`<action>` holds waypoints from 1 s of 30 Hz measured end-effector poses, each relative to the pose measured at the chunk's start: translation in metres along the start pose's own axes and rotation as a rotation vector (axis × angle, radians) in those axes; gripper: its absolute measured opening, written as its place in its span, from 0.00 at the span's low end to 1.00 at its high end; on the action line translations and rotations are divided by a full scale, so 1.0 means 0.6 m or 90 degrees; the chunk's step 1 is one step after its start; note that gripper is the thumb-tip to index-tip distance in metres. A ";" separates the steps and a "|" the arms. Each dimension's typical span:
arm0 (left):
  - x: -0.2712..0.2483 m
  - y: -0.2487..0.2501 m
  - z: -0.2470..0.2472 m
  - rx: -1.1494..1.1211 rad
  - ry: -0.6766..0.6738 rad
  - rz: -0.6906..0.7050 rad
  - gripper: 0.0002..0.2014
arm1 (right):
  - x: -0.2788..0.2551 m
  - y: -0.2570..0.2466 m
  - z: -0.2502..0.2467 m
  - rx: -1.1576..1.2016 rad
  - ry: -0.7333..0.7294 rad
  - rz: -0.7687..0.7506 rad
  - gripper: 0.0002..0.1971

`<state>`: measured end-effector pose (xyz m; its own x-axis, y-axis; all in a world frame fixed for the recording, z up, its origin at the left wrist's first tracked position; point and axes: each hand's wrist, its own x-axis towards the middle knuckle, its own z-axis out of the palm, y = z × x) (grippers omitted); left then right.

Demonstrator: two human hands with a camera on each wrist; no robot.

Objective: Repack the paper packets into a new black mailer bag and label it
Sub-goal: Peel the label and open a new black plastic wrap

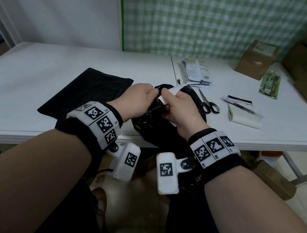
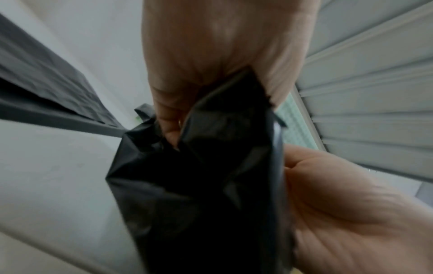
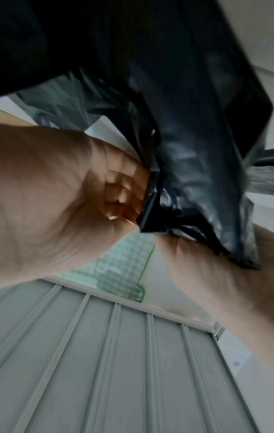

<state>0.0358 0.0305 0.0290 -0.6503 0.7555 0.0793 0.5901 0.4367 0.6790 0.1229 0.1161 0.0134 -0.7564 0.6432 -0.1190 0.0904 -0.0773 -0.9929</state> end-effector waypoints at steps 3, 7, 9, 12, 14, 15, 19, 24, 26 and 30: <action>0.003 -0.001 -0.005 0.126 0.039 0.049 0.21 | -0.002 -0.003 -0.009 -0.037 -0.007 -0.004 0.11; 0.008 -0.016 -0.013 0.183 0.073 0.071 0.20 | -0.012 -0.017 -0.017 -0.067 -0.062 0.000 0.07; 0.010 -0.028 -0.021 0.203 0.087 0.079 0.18 | -0.016 -0.025 -0.022 -0.065 -0.083 0.002 0.08; 0.012 -0.041 -0.030 0.229 0.083 0.091 0.16 | -0.020 -0.031 -0.031 -0.078 -0.119 0.007 0.11; 0.011 -0.046 -0.033 0.233 0.078 0.095 0.16 | -0.020 -0.034 -0.037 -0.076 -0.126 0.013 0.11; 0.010 -0.049 -0.033 0.229 0.081 0.094 0.16 | -0.018 -0.035 -0.039 -0.071 -0.124 0.017 0.09; 0.006 -0.066 -0.036 0.144 0.088 0.080 0.15 | -0.015 -0.036 -0.046 -0.043 -0.075 0.035 0.01; 0.007 -0.071 -0.038 0.192 0.072 0.002 0.03 | -0.011 -0.023 -0.034 -0.123 -0.070 0.060 0.02; 0.010 -0.055 -0.037 0.194 0.117 0.019 0.09 | -0.009 -0.014 -0.018 -0.175 -0.071 0.060 0.01; 0.000 -0.013 -0.024 0.111 0.066 0.110 0.17 | -0.001 0.007 0.014 -0.311 -0.063 0.035 0.10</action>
<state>0.0243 0.0204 0.0344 -0.5727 0.7764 0.2630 0.7645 0.3901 0.5131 0.1182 0.1091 0.0095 -0.7977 0.5709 -0.1943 0.4069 0.2716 -0.8722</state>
